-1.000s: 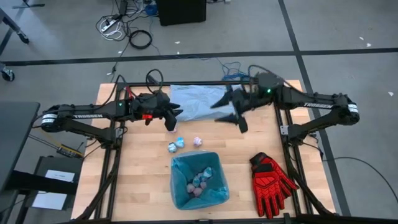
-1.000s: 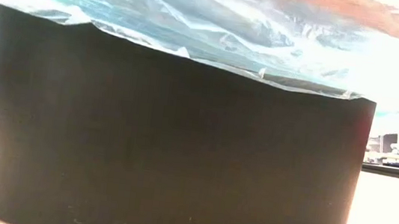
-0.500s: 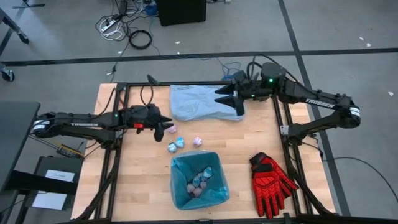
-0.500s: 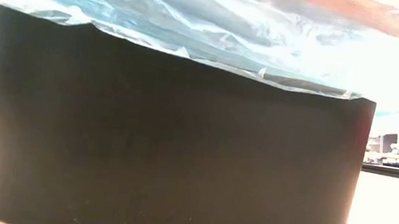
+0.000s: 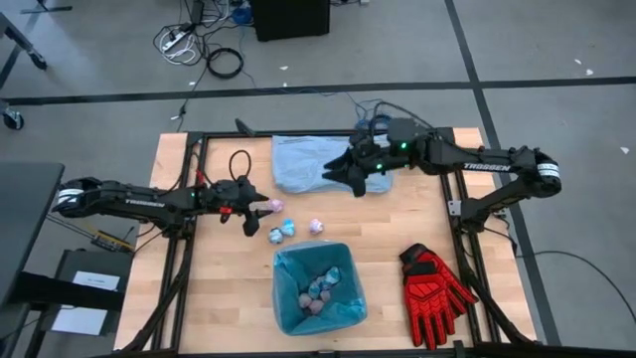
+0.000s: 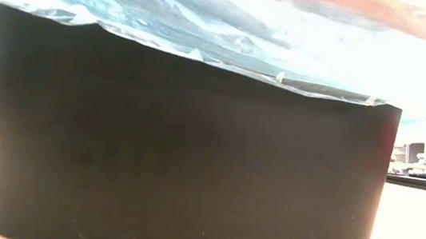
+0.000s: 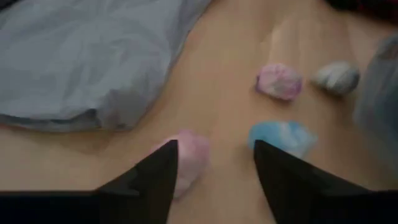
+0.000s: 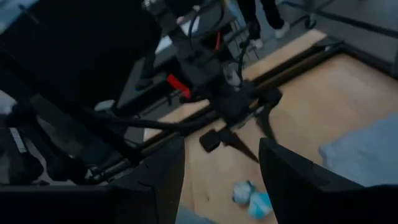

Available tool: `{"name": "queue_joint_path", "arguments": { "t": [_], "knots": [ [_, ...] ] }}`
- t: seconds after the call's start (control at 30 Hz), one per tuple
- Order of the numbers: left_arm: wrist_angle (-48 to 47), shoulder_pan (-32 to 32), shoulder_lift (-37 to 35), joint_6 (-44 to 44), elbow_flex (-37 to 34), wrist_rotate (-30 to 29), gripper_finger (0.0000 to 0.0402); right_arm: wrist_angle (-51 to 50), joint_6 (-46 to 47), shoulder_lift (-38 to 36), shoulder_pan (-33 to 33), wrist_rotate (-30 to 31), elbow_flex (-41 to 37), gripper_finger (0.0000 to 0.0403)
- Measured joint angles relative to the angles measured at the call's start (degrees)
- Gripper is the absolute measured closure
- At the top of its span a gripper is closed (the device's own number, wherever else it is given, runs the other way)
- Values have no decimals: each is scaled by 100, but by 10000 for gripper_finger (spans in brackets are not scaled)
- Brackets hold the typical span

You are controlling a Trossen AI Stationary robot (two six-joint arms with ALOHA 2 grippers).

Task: Place trash/remove bag and relplace
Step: Put the pink crumbled trash bag into the trash bin

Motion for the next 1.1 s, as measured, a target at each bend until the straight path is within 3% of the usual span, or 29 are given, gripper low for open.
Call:
{"name": "queue_joint_path", "arguments": {
  "t": [0.13, 0.27, 0.6, 0.8, 1.1],
  "knots": [
    [86, 32, 304, 502, -7, -314, 105, -28, 38, 75, 242, 370, 0, 217],
    [312, 50, 759, 686, -6, -303, 87, 55, 111, 117, 447, 612, 1, 220],
    [1074, 79, 1960, 844, 2, -153, 99, 149, 147, 112, 786, 1065, 3, 232],
    [1773, 152, 2607, 640, 8, -247, 148, 188, 149, 137, 1026, 1407, 3, 239],
    [1951, 182, 2671, 277, 8, -359, 298, 223, 103, 154, 1232, 1723, 3, 269]
  ]
}}
